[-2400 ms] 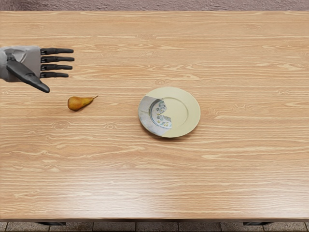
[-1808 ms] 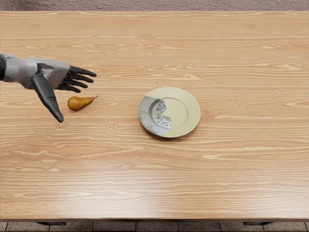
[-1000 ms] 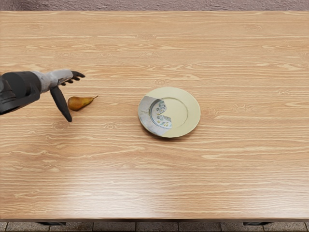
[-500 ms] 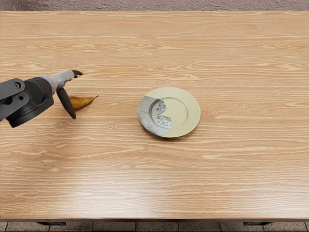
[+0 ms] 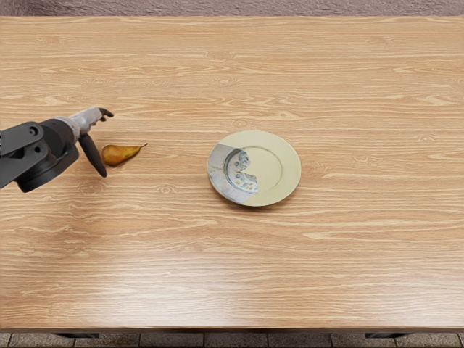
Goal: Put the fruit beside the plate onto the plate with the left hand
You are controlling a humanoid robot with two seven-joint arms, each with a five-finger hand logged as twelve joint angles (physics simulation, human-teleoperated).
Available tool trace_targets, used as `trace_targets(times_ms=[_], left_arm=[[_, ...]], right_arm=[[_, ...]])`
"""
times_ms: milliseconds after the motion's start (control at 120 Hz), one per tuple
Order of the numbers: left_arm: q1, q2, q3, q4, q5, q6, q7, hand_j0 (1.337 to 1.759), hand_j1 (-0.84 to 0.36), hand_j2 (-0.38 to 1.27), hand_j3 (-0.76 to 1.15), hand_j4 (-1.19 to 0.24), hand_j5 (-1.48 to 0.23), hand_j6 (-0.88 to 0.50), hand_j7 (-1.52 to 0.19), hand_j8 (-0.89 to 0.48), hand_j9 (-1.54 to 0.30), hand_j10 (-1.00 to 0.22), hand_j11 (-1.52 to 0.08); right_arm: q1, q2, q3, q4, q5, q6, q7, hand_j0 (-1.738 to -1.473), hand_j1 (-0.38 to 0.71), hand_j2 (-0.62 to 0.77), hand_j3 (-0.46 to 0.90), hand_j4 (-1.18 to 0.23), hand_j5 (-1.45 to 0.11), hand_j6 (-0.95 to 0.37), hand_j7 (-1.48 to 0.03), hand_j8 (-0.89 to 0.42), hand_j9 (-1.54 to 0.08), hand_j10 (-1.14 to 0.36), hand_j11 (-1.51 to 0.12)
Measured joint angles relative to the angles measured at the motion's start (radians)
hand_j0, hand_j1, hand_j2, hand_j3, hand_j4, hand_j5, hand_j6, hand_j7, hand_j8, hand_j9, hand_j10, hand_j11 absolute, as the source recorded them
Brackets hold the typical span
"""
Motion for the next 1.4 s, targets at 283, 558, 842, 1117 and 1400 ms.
trace_targets(times_ms=[283,558,842,1117,1400], left_arm=[[-0.001,-0.018,0.053,0.013,0.001,0.09,0.0,1.658,0.14,0.04,0.0,-0.18,-0.23,-0.18,-0.23,-0.18,-0.22,-0.18,-0.22],[-0.001,-0.055,0.062,0.038,0.002,0.11,0.0,1.658,0.13,0.04,0.0,-0.19,-0.24,-0.19,-0.24,-0.19,-0.24,-0.19,-0.24],[-0.002,-0.081,0.064,0.062,0.001,0.11,0.0,1.658,0.08,0.05,0.0,-0.23,-0.3,-0.23,-0.3,-0.23,-0.3,-0.23,-0.3],[-0.002,-0.078,0.064,0.064,0.001,0.11,0.0,1.658,0.04,0.05,0.0,-0.26,-0.33,-0.26,-0.33,-0.26,-0.33,-0.26,-0.33],[0.001,-0.075,0.064,0.064,0.0,0.11,0.0,1.658,0.0,0.06,0.0,-0.3,-0.38,-0.3,-0.38,-0.3,-0.38,-0.3,-0.38]], right_arm=[[0.0,0.0,0.0,0.0,0.0,0.0,0.0,-1.658,-0.35,0.0,0.0,0.0,0.0,0.0,0.0,0.0,0.0,0.0,0.0],[0.0,0.0,0.0,0.0,0.0,0.0,0.0,-1.658,-0.35,0.0,0.0,0.0,0.0,0.0,0.0,0.0,0.0,0.0,0.0],[0.0,0.0,0.0,0.0,0.0,0.0,0.0,-1.658,-0.35,0.0,0.0,0.0,0.0,0.0,0.0,0.0,0.0,0.0,0.0],[0.0,0.0,0.0,0.0,0.0,0.0,0.0,-1.658,-0.35,0.0,0.0,0.0,0.0,0.0,0.0,0.0,0.0,0.0,0.0],[0.0,0.0,0.0,0.0,0.0,0.0,0.0,-1.658,-0.35,0.0,0.0,0.0,0.0,0.0,0.0,0.0,0.0,0.0,0.0]])
